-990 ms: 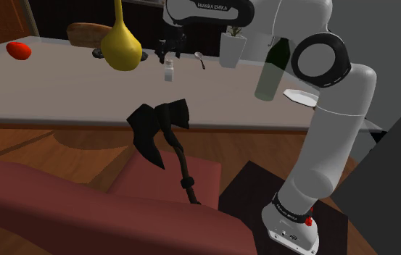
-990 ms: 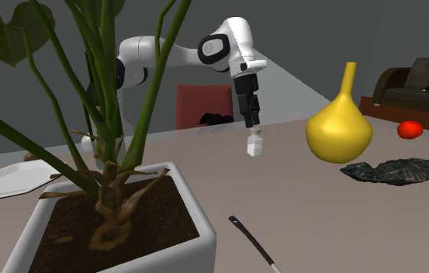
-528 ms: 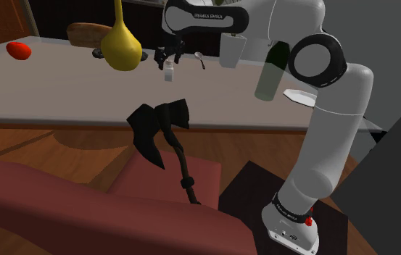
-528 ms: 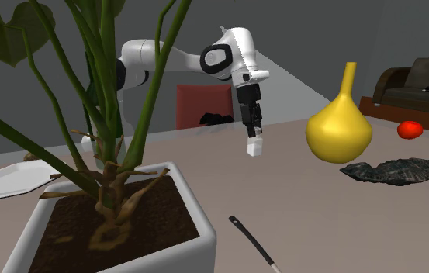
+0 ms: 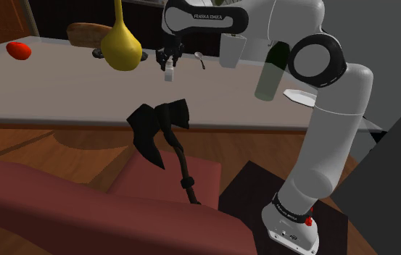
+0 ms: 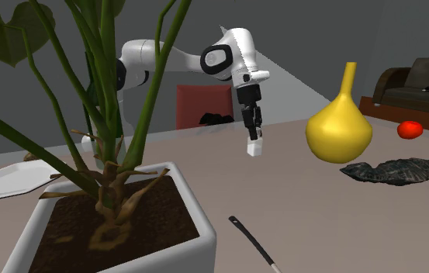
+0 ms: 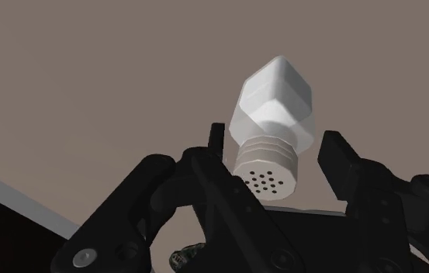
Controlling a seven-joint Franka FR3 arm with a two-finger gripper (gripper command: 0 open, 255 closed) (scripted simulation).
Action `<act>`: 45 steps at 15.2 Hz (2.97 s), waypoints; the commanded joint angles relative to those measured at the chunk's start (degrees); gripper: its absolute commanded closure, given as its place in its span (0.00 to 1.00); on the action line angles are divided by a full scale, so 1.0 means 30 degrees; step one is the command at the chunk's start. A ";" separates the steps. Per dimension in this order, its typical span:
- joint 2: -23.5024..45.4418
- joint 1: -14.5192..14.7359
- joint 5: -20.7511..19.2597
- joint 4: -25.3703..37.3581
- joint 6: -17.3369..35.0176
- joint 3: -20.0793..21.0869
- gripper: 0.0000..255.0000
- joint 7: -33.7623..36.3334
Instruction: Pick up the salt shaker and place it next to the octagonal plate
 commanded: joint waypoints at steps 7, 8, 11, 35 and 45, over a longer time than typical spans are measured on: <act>0.0009 0.0012 -0.0007 0.0017 -0.0011 0.0005 1.00 0.0016; 0.0005 0.0012 -0.0006 0.0013 -0.0011 0.0006 1.00 0.0017; 0.0110 0.0023 0.0022 0.0664 -0.0546 0.0011 1.00 -0.0100; -0.6663 -0.1137 0.1274 -0.3500 -0.2716 -0.0816 1.00 -0.2599; -1.3117 -0.1801 0.1586 -0.9048 -0.3270 -0.2450 1.00 -0.5016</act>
